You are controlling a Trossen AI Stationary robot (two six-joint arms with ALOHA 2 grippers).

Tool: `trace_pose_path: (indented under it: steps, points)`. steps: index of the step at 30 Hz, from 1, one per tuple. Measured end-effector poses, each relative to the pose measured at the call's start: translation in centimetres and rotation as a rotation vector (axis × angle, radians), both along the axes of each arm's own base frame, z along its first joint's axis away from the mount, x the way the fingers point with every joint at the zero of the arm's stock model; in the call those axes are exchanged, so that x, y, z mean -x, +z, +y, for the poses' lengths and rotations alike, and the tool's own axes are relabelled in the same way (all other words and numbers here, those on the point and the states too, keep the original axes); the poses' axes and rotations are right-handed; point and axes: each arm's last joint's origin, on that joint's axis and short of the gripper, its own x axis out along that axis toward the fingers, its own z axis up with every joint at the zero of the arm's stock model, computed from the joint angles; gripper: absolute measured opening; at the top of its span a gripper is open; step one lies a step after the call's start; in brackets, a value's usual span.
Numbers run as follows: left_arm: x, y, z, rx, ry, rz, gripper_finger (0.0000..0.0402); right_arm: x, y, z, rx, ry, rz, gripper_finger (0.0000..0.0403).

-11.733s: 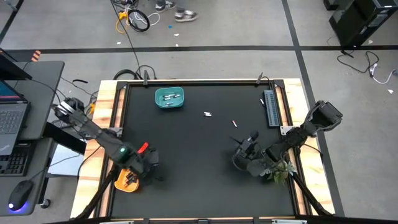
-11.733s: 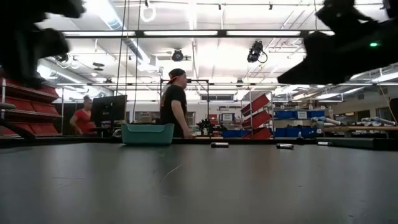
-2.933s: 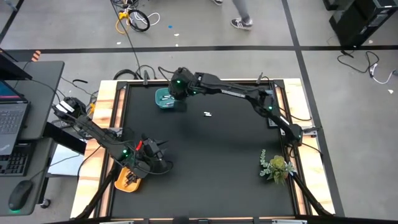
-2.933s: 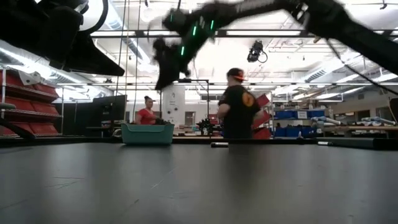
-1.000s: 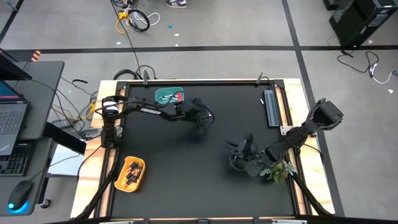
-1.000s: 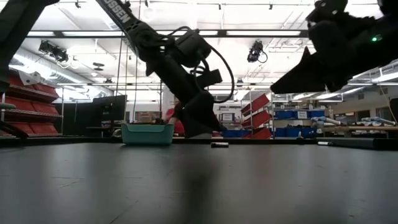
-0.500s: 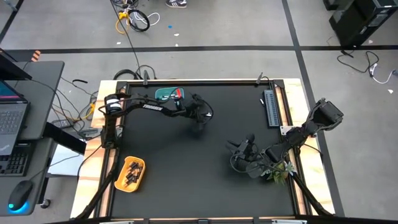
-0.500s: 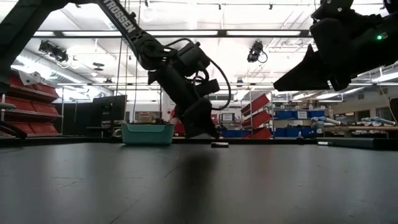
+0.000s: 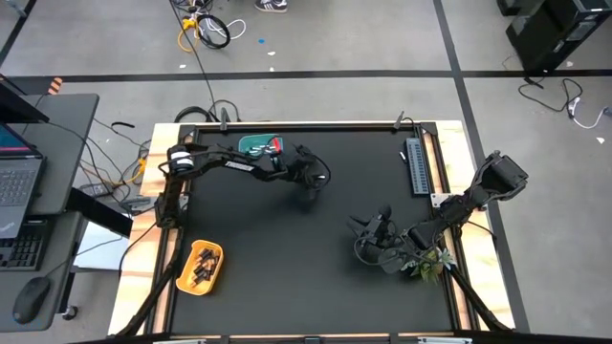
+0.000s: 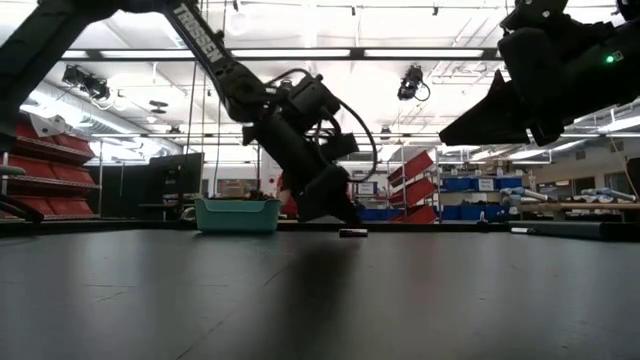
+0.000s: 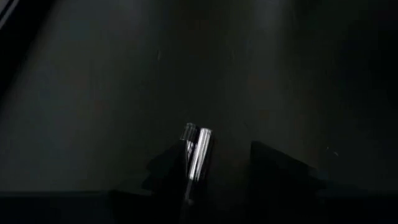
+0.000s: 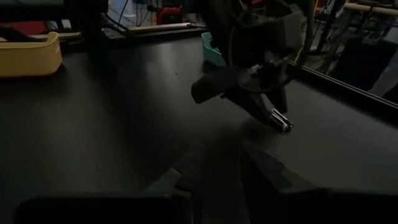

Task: Sort batteries
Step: Put the silver battery into the green bin

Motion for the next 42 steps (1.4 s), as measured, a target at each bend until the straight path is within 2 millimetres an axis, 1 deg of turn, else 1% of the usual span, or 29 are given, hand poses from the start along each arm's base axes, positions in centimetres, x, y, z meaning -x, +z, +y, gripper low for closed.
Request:
trace_pose_path:
  steps: [3,7,13,16,18,23,26,34,36,38,40,42]
  points:
    - [-0.2,-0.9,0.1,0.007,0.017,-0.004,0.0192,0.0,0.0,0.0,0.002,0.002,0.001,0.0085]
    - [-0.4,-1.6,0.2,-0.002,0.045,0.001,0.0192,0.0,0.0,0.1,0.002,0.004,0.001,0.0085]
    - [-0.2,-1.8,0.1,0.02,0.051,0.028,0.0182,0.1,0.0,0.1,0.009,0.008,0.006,0.0085]
    - [-0.1,-1.9,-0.1,0.045,0.039,0.047,0.0166,0.1,0.0,0.1,0.011,0.009,0.008,0.0085]
    - [0.0,-2.0,-0.2,0.083,0.031,0.064,0.0148,0.1,0.0,0.1,0.011,0.009,0.008,0.0085]
    - [0.2,-2.2,-0.6,0.168,0.028,0.084,0.0079,0.1,0.0,0.1,0.011,0.009,0.008,0.0085]
    - [0.2,-2.3,-1.0,0.187,0.019,0.089,0.0039,0.1,0.0,0.1,0.011,0.009,0.008,0.0085]
    - [0.1,-2.5,-2.1,0.15,0.008,0.129,0.0038,0.1,0.0,0.1,0.01,0.009,0.008,0.0085]
    - [0.1,-2.3,-2.3,0.14,0.007,0.13,0.0038,0.1,0.0,0.1,0.01,0.009,0.008,0.0085]
    - [0.2,-1.5,-2.7,0.127,0.01,0.131,0.0038,0.1,0.0,0.1,0.008,0.009,0.006,0.0085]
    - [0.8,-0.5,-3.2,0.132,0.01,0.162,0.0038,0.1,0.0,0.2,0.007,0.013,0.005,0.0085]
    - [1.8,0.9,-3.7,0.145,0.011,0.203,0.0038,0.2,0.0,0.4,0.003,0.021,-0.002,0.0085]
